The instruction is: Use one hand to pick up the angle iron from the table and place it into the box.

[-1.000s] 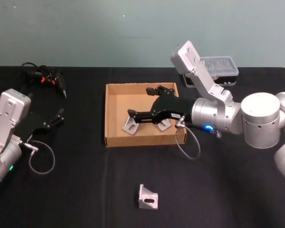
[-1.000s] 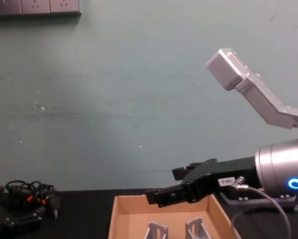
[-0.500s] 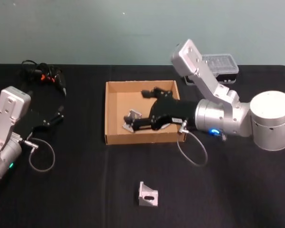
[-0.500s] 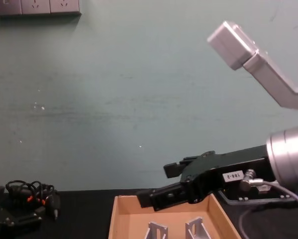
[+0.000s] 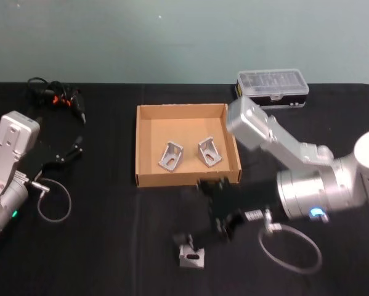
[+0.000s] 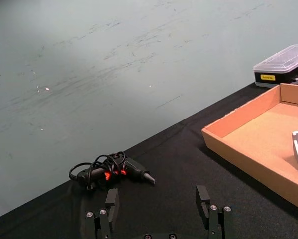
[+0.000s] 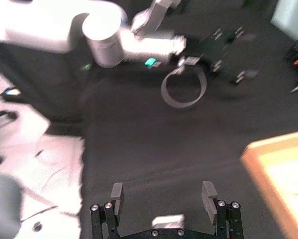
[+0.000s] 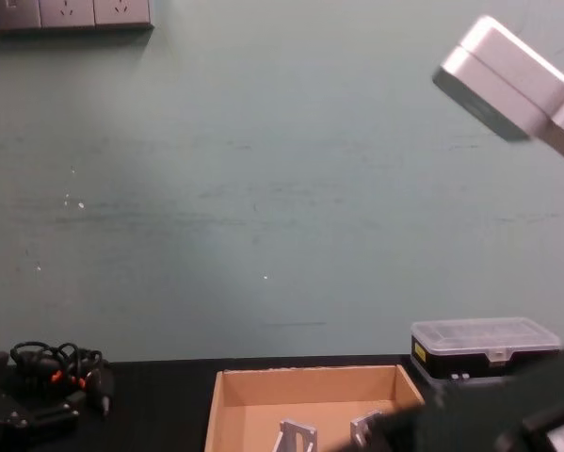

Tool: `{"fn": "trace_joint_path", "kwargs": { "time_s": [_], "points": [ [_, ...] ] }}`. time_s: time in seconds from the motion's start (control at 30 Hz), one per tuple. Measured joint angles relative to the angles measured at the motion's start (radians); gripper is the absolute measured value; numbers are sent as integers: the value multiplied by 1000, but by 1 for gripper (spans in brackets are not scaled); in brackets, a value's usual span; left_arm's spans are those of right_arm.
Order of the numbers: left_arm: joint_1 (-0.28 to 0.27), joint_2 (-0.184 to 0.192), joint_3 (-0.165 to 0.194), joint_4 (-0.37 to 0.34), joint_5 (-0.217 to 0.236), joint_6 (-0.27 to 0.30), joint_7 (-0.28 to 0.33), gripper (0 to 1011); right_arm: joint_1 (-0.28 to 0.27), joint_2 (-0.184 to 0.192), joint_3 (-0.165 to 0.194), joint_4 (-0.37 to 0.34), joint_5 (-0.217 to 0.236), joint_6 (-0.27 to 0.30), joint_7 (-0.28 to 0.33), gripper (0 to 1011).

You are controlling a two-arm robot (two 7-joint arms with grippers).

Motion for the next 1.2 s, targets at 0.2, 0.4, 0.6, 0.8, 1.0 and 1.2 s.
{"fn": "trace_joint_path", "kwargs": {
  "time_s": [0.2,0.4,0.6,0.8,1.0,1.2],
  "points": [
    [0,0,0,0,0,0,0,1011,-30,56,-22,-16,16,15,17,1003],
    [0,0,0,0,0,0,0,1011,-45,78,-46,-2,23,11,14,1003],
    [0,0,0,0,0,0,0,1011,-39,78,-77,30,22,-1,12,1003],
    [0,0,0,0,0,0,0,1011,-16,62,-106,75,17,-17,11,1003],
    [0,0,0,0,0,0,0,1011,18,35,-137,130,7,-34,15,1003],
    [0,0,0,0,0,0,0,1011,51,9,-163,177,4,-50,23,1003]
  ]
}}
